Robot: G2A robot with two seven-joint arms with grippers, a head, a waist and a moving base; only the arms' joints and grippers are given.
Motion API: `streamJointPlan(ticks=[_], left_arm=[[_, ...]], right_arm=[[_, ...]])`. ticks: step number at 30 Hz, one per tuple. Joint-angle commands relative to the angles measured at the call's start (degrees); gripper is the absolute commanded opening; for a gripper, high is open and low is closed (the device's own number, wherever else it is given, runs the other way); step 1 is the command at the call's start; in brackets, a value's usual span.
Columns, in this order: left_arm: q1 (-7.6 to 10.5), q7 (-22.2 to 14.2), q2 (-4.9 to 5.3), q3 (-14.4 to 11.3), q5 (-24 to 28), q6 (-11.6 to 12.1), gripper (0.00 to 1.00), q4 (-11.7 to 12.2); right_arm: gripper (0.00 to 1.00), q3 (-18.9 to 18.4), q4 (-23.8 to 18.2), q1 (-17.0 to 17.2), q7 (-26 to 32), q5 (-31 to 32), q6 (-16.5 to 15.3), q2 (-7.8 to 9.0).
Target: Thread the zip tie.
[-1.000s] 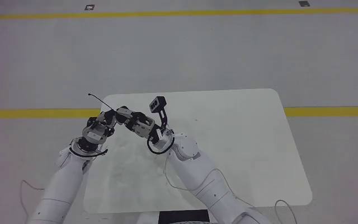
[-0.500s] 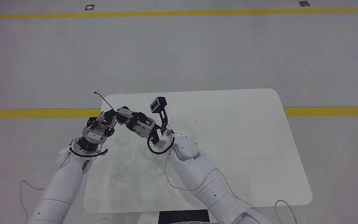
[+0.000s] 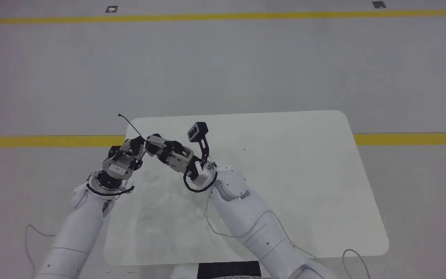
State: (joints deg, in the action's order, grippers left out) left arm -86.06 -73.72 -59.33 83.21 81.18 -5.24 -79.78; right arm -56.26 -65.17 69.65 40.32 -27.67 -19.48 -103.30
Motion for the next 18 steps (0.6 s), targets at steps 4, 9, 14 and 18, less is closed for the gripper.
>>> streamJointPlan(ticks=[4,9,14,18], left_arm=[[0.0,0.0,0.0,0.0,0.0,0.0,0.0,0.0],[0.0,0.0,0.0,0.0,0.0,0.0,0.0,0.0],[0.0,0.0,0.0,0.0,0.0,0.0,0.0,0.0],[0.0,0.0,0.0,0.0,0.0,0.0,0.0,0.0]], right_arm=[[0.33,0.01,-0.78,0.18,0.53,-0.48,0.0,0.1],[0.32,-0.01,-1.04,0.42,0.89,-0.34,0.0,0.22],[0.26,-0.13,-1.28,0.51,1.12,-0.07,0.0,0.27],[1.0,-0.1,-1.02,0.61,2.02,-0.52,0.0,0.33]])
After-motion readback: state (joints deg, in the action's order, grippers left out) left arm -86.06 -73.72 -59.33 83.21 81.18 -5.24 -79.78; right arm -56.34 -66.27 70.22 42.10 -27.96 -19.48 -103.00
